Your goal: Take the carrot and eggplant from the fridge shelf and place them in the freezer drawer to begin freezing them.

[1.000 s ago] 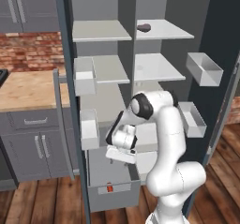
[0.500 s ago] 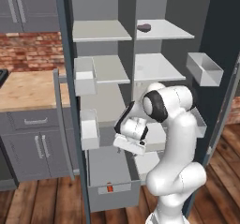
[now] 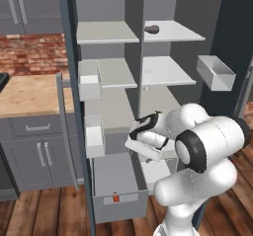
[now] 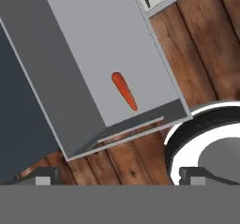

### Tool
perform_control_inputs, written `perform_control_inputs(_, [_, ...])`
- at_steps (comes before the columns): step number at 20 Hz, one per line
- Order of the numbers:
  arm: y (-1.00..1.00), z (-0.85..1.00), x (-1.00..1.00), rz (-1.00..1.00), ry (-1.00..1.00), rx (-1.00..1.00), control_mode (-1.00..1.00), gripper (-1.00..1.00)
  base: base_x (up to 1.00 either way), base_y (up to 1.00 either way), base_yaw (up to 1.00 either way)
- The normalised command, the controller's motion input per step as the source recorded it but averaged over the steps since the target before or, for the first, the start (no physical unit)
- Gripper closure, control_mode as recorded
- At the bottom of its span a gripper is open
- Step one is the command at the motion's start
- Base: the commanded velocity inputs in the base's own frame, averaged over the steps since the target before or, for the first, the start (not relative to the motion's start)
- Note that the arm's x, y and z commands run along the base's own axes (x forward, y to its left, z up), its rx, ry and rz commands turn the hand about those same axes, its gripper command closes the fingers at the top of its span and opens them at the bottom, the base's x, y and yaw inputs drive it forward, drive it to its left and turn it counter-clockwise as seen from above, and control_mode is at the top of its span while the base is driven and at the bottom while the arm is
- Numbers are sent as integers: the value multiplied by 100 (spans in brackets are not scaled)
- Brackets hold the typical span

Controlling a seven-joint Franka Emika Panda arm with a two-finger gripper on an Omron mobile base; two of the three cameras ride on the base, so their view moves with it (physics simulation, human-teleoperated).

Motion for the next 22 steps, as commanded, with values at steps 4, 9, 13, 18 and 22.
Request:
perform_control_inputs(4, [-21, 89, -71, -6, -3, -6, -100, -100, 0, 0, 0])
perform_control_inputs(9, [-22, 86, -64, -1, 0, 0, -100, -100, 0, 0, 0])
perform_control_inputs(13, [-19, 87, -58, 0, 0, -2, -100, -100, 0, 0, 0])
perform_control_inputs(18, [-15, 75, -55, 0, 0, -6, -100, -100, 0, 0, 0])
perform_control_inputs(22, [-20, 36, -30, 1, -2, -12, -100, -100, 0, 0, 0])
